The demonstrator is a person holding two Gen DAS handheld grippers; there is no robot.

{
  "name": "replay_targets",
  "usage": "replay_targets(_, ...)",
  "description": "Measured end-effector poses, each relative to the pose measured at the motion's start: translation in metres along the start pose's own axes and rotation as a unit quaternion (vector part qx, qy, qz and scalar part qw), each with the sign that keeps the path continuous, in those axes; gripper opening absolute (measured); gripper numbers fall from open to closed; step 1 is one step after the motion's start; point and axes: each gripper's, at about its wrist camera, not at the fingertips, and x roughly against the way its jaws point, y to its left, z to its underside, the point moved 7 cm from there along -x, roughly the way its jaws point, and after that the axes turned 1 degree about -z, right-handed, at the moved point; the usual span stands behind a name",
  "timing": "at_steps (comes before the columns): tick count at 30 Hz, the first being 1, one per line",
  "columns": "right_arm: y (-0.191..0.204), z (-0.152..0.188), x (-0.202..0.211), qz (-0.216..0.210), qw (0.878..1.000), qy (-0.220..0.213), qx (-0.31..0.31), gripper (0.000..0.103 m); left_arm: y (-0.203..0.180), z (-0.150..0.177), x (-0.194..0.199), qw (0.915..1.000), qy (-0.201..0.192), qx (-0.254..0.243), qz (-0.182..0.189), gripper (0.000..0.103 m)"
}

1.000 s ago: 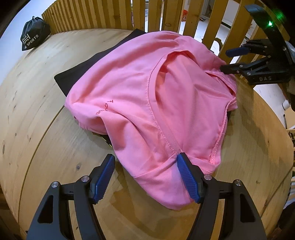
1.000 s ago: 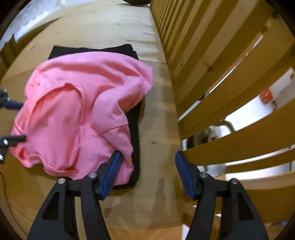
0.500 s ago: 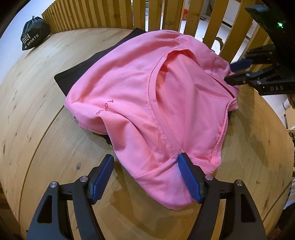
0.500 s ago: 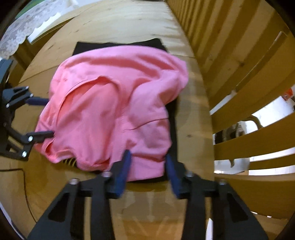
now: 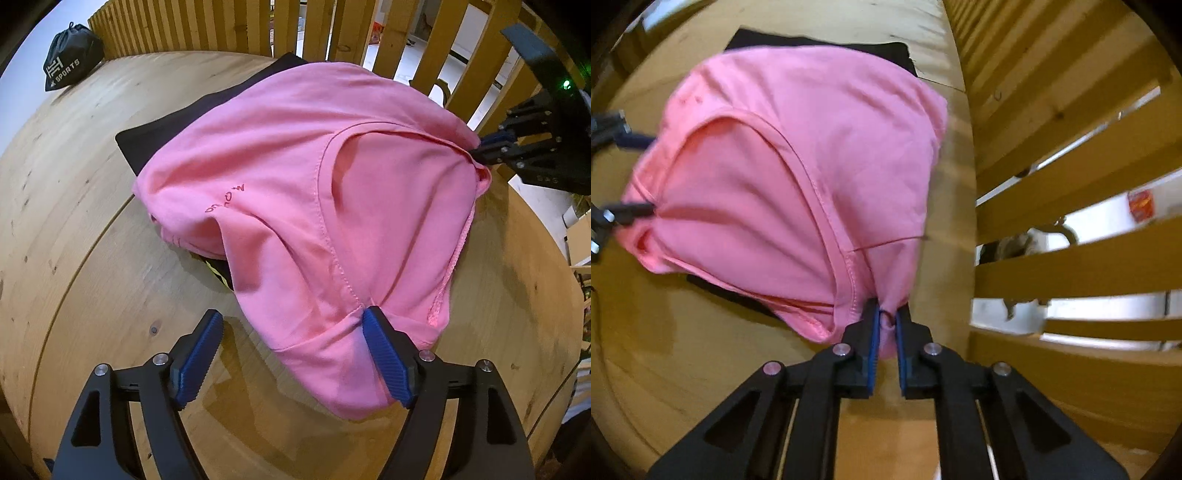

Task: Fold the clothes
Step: 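Pinch the shirt hem with the right gripper and straighten it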

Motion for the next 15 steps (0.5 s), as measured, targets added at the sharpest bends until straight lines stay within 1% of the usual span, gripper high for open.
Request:
replay_targets(1, 0.000, -0.003, 0.009, 0.010, 1.000, -0.012, 0.000, 0.015, 0.000, 0.000, 0.000, 1.0000, 0.006, 0.000, 0.002, 0.078)
replay_targets(2, 0.001, -0.010, 0.022, 0.020, 0.999, -0.033, 0.003, 0.027, -0.002, 0.001, 0.001, 0.9998, 0.019, -0.009, 0.005, 0.076)
replay_targets(3, 0.000, -0.017, 0.032, 0.023, 0.998, -0.056, 0.006, 0.043, -0.003, 0.001, 0.004, 0.9994, 0.026, -0.020, 0.008, 0.069)
replay_targets(4, 0.000, -0.024, 0.043, 0.026, 0.997, -0.079, 0.010, 0.049, -0.004, -0.001, 0.010, 0.9993, 0.022, -0.027, 0.011, 0.067)
replay_targets(5, 0.000, -0.031, 0.051, 0.026, 0.995, -0.097, 0.010, 0.052, -0.001, -0.005, 0.017, 0.9995, 0.012, -0.027, 0.011, 0.067)
replay_targets(7, 0.002, -0.048, 0.057, 0.017, 0.992, -0.123, 0.000, 0.052, 0.009, -0.018, 0.030, 0.9998, -0.016, -0.006, 0.003, 0.067)
replay_targets(8, 0.003, -0.055, 0.055, 0.013, 0.992, -0.128, -0.005, 0.052, 0.014, -0.027, 0.035, 0.9994, -0.033, 0.007, 0.002, 0.067)
replay_targets(9, 0.004, -0.061, 0.045, 0.009, 0.992, -0.123, -0.009, 0.052, 0.018, -0.035, 0.038, 0.9985, -0.051, 0.020, 0.003, 0.067)
replay_targets(10, 0.007, -0.064, 0.034, 0.004, 0.993, -0.117, -0.010, 0.052, 0.019, -0.041, 0.035, 0.9983, -0.053, 0.022, 0.001, 0.067)
replay_targets(12, 0.019, -0.071, 0.013, -0.013, 0.994, -0.105, -0.013, 0.052, 0.020, -0.047, 0.022, 0.9990, -0.042, 0.016, -0.002, 0.067)
replay_targets(14, 0.024, -0.073, -0.014, -0.027, 0.996, -0.086, -0.015, 0.052, 0.019, -0.038, -0.001, 0.9999, 0.001, 0.004, -0.014, 0.067)
replay_targets(15, 0.029, -0.070, -0.023, -0.032, 0.996, -0.079, -0.014, 0.052, 0.019, -0.033, -0.005, 0.9999, 0.011, 0.002, -0.011, 0.068)
